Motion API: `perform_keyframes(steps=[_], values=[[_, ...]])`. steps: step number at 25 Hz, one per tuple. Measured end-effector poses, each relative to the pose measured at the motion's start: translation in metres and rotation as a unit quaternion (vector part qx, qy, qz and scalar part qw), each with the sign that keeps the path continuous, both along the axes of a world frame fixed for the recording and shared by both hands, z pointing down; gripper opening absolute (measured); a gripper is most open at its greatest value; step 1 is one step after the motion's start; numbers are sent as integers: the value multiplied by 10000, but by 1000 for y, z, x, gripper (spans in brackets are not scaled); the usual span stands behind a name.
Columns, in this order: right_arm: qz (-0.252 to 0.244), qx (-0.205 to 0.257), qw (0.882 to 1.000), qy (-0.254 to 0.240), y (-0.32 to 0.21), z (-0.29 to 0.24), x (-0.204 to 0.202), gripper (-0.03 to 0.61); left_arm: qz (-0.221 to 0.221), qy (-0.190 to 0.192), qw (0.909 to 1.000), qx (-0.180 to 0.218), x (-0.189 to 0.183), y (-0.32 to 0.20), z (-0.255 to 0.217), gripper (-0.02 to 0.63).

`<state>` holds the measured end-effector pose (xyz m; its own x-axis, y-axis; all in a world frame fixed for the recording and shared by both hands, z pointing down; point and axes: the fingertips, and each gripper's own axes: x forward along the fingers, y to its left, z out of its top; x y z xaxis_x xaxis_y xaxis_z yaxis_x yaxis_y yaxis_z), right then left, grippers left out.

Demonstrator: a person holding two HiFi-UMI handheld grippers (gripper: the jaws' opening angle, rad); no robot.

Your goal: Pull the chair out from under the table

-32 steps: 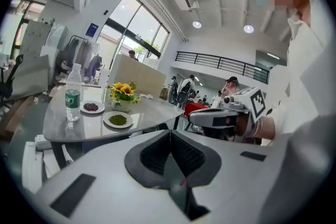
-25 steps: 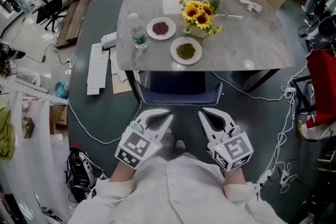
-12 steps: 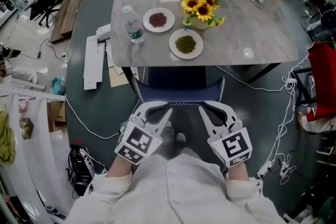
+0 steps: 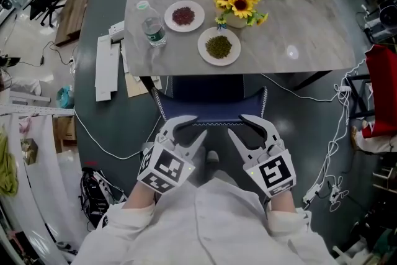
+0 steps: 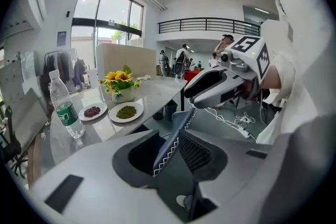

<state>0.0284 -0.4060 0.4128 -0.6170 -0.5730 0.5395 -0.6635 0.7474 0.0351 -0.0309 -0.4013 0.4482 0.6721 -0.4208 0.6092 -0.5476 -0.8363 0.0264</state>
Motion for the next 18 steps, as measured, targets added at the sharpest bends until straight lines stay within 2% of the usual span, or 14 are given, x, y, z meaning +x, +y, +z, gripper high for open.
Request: perform_keyframes(steps=[1, 11, 18], values=[[-74, 1, 9999, 78, 0, 3, -1, 104, 45, -46, 10000, -33, 1, 0, 2, 121], [-761, 142, 9882, 1321, 2, 35, -2, 184, 510, -921, 9944, 63, 2, 1, 31, 228], [-1126, 117, 9780, 1750, 0, 52, -7, 244, 751, -1346, 9879, 185, 0, -3, 43, 255]])
